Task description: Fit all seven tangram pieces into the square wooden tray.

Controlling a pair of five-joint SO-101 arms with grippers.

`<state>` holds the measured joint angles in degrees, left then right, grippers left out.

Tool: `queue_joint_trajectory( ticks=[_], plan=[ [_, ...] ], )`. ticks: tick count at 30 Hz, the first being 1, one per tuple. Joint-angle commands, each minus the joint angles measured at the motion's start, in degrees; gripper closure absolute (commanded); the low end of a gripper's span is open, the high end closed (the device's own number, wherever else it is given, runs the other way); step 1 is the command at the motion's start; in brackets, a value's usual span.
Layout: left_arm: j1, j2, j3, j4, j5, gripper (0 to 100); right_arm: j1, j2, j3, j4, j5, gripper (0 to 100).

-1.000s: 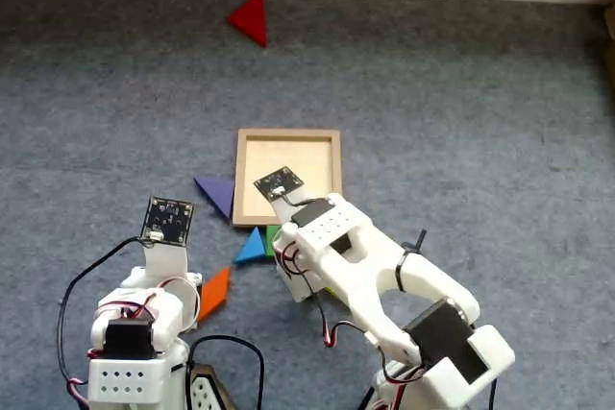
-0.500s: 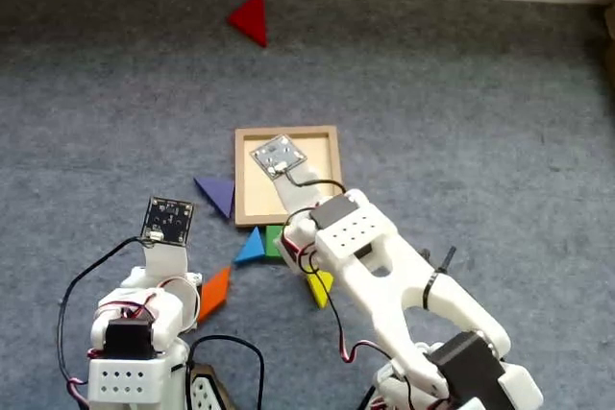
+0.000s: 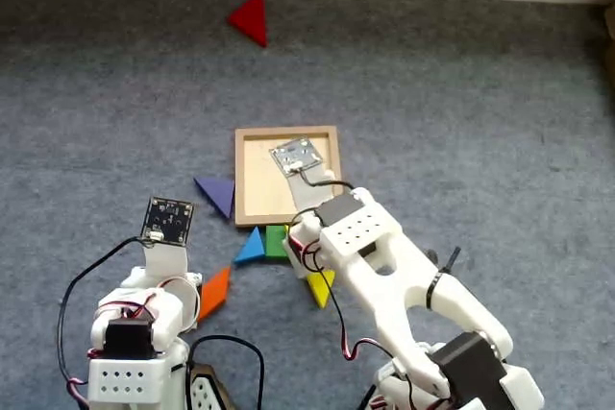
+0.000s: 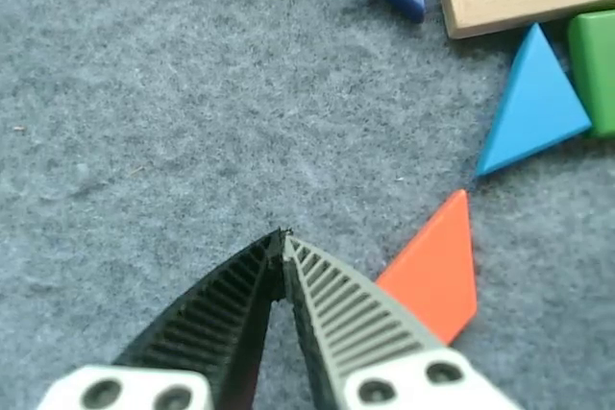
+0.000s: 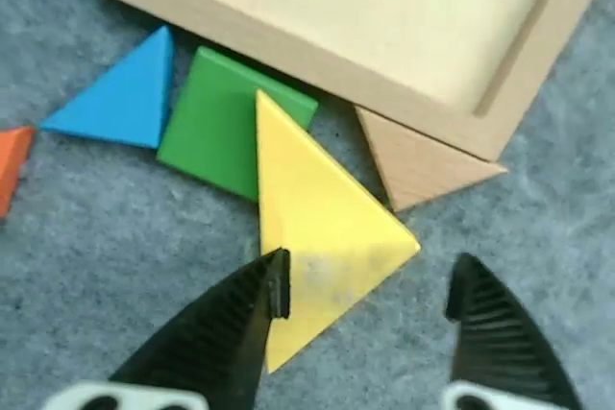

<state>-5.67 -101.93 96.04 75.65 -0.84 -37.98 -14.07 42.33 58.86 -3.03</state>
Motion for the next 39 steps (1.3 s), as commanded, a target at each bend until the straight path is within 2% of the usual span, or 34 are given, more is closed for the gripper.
queue_joint_trajectory(
  ticks=[1,9,14,27,39],
  plan=[
    [-0.57,-2.33,1.1,0.35,-0.26,99,0.66,-1.8,-0.48,0.92,-0.97,65.9],
    [-0.57,-2.33,1.1,0.35,-0.26,99,-2.24,-1.54,-0.92,0.84,-1.32,65.9],
    [-0.57,-2.33,1.1,0.35,-0.26,99,-4.53,4.88,-1.1,-2.42,-2.64,65.9],
    [-0.57,-2.33,1.1,0.35,-0.26,99,-1.98,8.75,-1.1,-5.14,-3.69,65.9],
    [-0.57,-2.33,1.1,0.35,-0.26,99,-2.15,8.75,-1.1,-5.14,-0.44,66.0]
  ],
)
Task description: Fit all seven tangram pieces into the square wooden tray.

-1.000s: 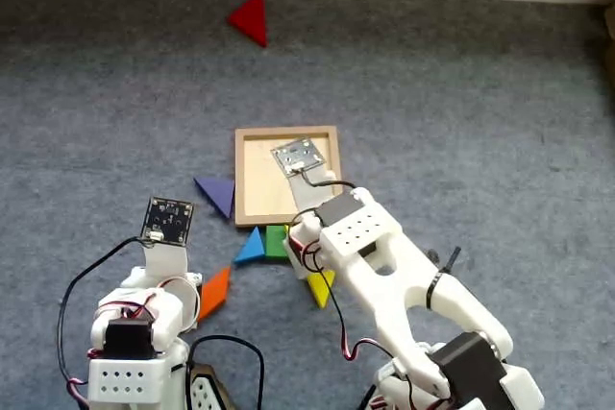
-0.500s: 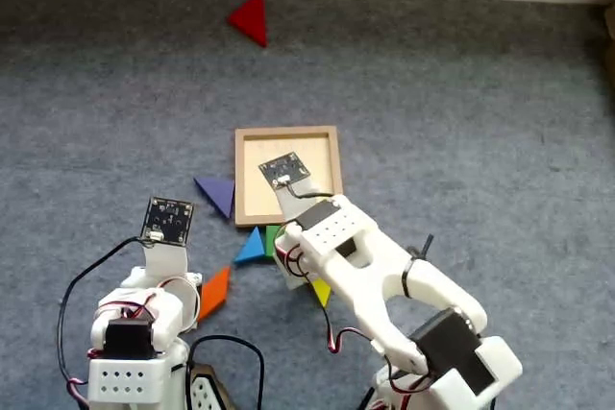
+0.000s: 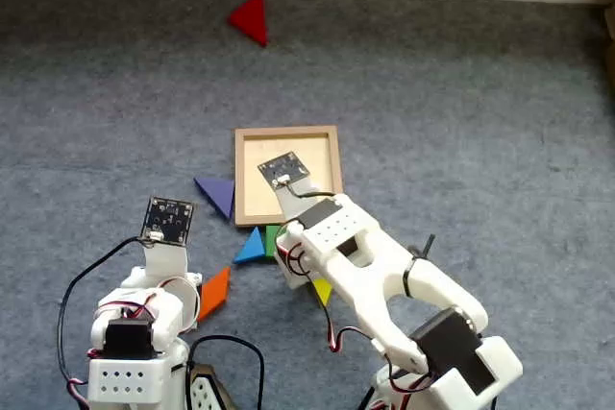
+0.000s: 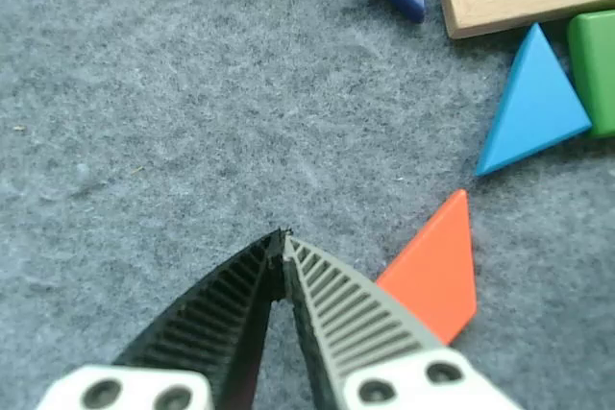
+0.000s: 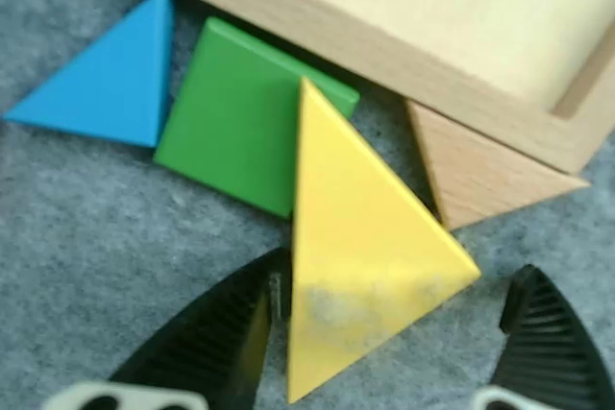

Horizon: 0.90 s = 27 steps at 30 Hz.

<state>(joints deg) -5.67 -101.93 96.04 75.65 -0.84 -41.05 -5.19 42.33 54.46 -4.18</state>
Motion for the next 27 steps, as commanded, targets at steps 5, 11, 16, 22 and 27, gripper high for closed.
queue_joint_trajectory(
  ticks=[5,11,16,22,27],
  plan=[
    [-0.57,-2.33,1.1,0.35,-0.26,99,0.92,-0.13,-1.01,-0.75,3.96,67.2],
    [-0.57,-2.33,1.1,0.35,-0.26,99,0.92,-0.13,-0.84,-2.24,6.33,77.9],
    [-0.57,-2.33,1.1,0.35,-0.26,99,1.01,-0.13,-0.57,-2.51,5.89,78.5],
    [-0.57,-2.33,1.1,0.35,-0.26,99,1.01,-4.09,-1.01,1.63,5.89,78.6],
    [-0.57,-2.33,1.1,0.35,-0.26,99,1.27,-11.65,-1.01,2.07,5.89,78.6]
  ],
)
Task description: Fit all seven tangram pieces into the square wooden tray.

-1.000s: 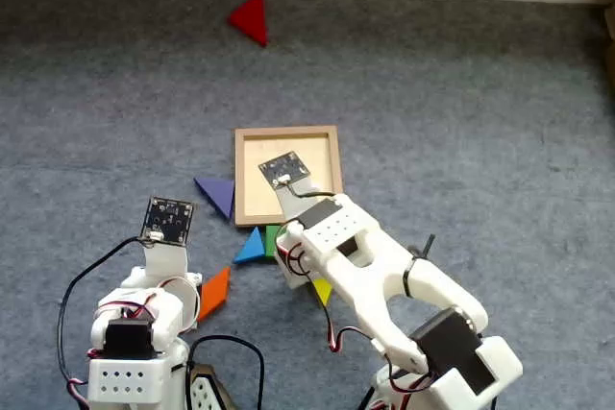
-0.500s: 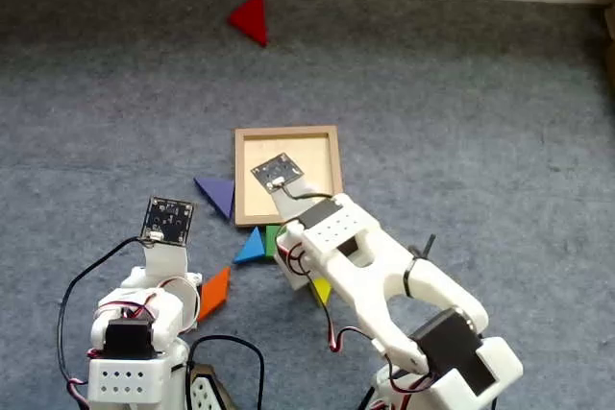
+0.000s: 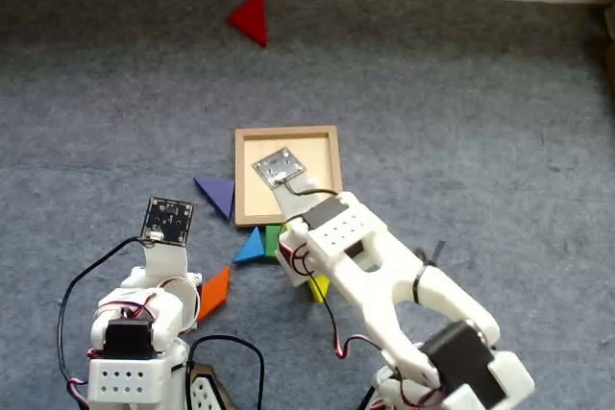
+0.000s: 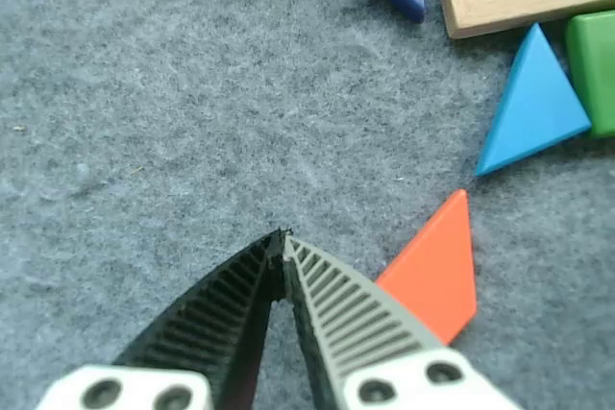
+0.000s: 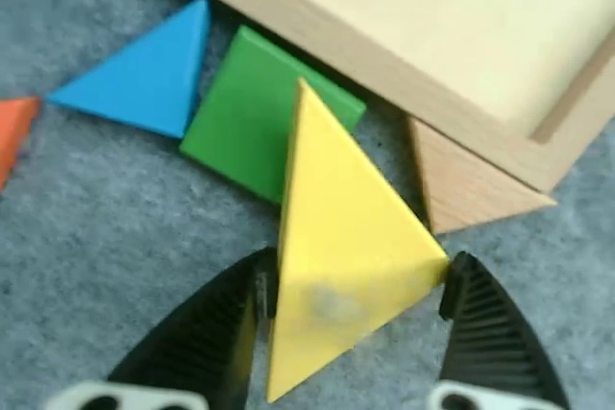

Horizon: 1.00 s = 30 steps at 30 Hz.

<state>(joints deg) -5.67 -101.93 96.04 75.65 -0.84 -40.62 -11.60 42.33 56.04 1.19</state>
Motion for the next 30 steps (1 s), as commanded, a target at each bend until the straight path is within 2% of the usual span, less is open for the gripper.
queue_joint_trajectory(
  ticks=[1,9,15,17,23,30],
  plan=[
    [-0.57,-2.33,1.1,0.35,-0.26,99,0.84,-5.85,-1.01,0.48,0.53,78.6],
    [-0.57,-2.33,1.1,0.35,-0.26,99,2.42,-6.02,-4.7,-3.38,0.53,78.6],
    [-0.57,-2.33,1.1,0.35,-0.26,99,3.03,-6.11,-5.85,0.66,0.26,78.1],
    [-0.57,-2.33,1.1,0.35,-0.26,99,3.03,-6.11,-5.85,2.77,-2.11,77.7],
    [-0.57,-2.33,1.1,0.35,-0.26,99,3.03,-4.09,-4.7,3.65,-7.91,63.2],
    [-0.57,-2.33,1.1,0.35,-0.26,99,3.03,7.52,-6.37,1.36,-7.91,62.7]
  ],
)
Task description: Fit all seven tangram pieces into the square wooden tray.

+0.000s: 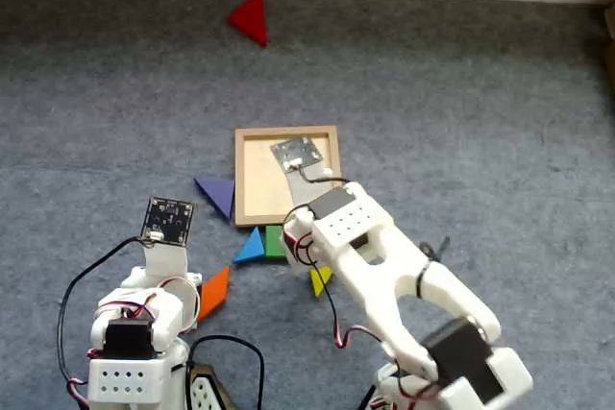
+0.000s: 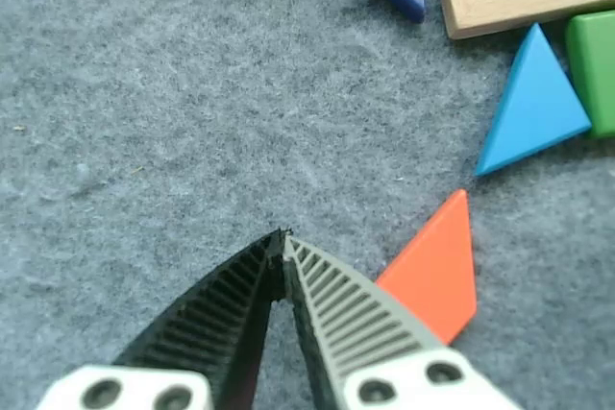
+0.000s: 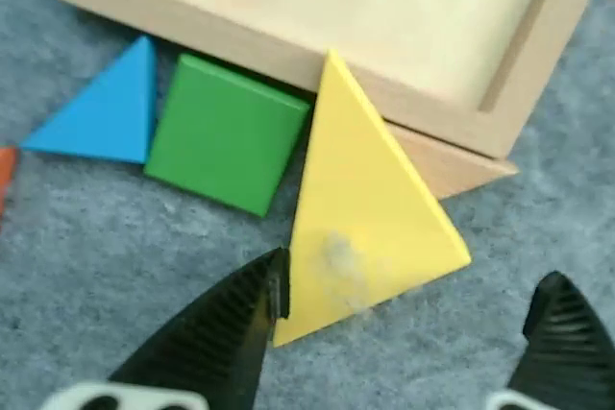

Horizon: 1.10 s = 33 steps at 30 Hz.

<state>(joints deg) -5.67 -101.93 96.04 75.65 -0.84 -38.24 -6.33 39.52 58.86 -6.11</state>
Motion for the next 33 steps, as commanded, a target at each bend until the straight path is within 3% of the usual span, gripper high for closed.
queue_joint_trajectory(
  ticks=[1,15,20,26,33],
  plan=[
    [-0.57,-2.33,1.1,0.35,-0.26,99,0.66,3.65,-4.35,-1.63,-0.44,62.7],
    [-0.57,-2.33,1.1,0.35,-0.26,99,0.92,6.64,-6.46,-1.71,-0.26,63.0],
    [-0.57,-2.33,1.1,0.35,-0.26,99,0.92,6.55,-6.64,-1.8,-0.26,72.4],
    [-0.57,-2.33,1.1,0.35,-0.26,99,0.92,6.29,-6.81,-1.45,-0.53,73.7],
    [-0.57,-2.33,1.1,0.35,-0.26,99,0.92,-4.09,-6.46,-1.45,-0.62,73.8]
  ],
)
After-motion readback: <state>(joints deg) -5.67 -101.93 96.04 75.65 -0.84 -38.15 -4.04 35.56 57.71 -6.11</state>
